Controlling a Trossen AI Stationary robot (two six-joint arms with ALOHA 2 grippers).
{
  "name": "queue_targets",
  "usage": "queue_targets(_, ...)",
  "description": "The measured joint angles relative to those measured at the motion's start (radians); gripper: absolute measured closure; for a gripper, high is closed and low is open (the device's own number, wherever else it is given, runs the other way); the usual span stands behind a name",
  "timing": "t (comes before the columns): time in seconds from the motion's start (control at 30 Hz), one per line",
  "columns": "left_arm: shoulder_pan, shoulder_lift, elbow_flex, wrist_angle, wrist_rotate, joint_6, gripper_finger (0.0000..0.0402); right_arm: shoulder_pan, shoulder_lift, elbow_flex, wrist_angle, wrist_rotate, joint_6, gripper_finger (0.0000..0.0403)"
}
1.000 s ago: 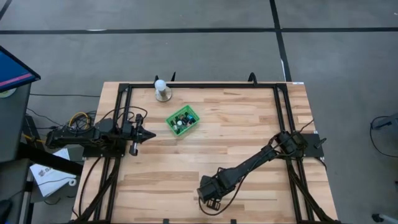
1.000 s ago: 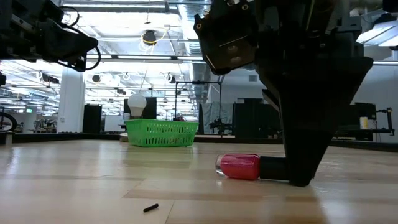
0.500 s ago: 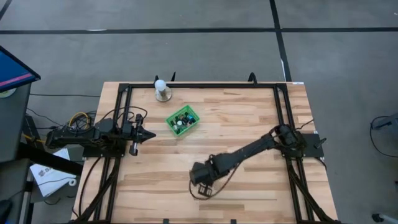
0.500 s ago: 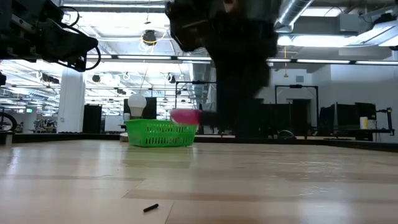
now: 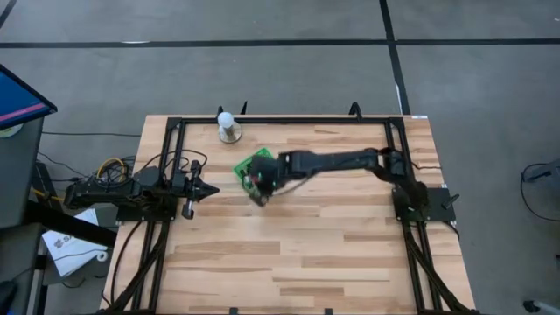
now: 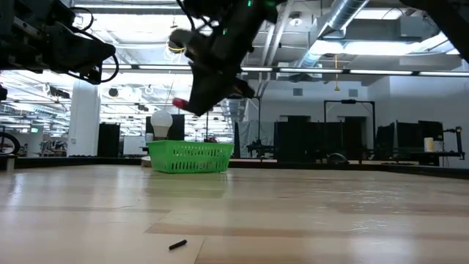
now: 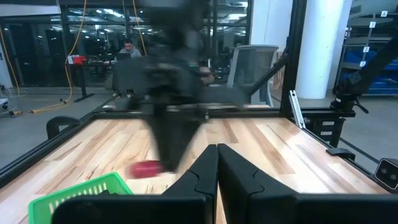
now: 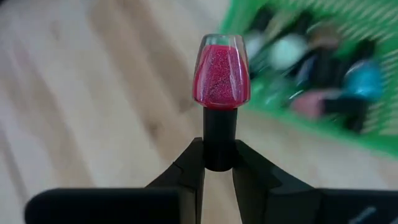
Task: Pick & Place Nail Polish
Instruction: Put the dark pink nail polish bottle into the green bin
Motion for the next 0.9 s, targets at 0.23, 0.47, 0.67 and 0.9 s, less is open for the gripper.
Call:
queue_targets(0.23, 0.000, 0.000, 0.000, 0.000, 0.000, 0.000, 0.0400, -0.078, 0.000, 0.008, 0.048, -0.011, -0.122, 0.0351)
queue_targets(0.47, 0.000, 0.000, 0.000, 0.000, 0.000, 0.000, 0.0400, -0.107, 0.000, 0.008, 0.040, -0.006, -0.323, 0.0351)
queue_targets(0.67, 0.000, 0.000, 0.000, 0.000, 0.000, 0.000, 0.0400, -0.112, 0.001, 0.008, 0.065, 0.031, -0.356, 0.0351)
queue_targets(0.9, 0.000, 0.000, 0.000, 0.000, 0.000, 0.000, 0.0400, -0.112, 0.038, 0.005, 0.086, 0.050, -0.445, 0.0351)
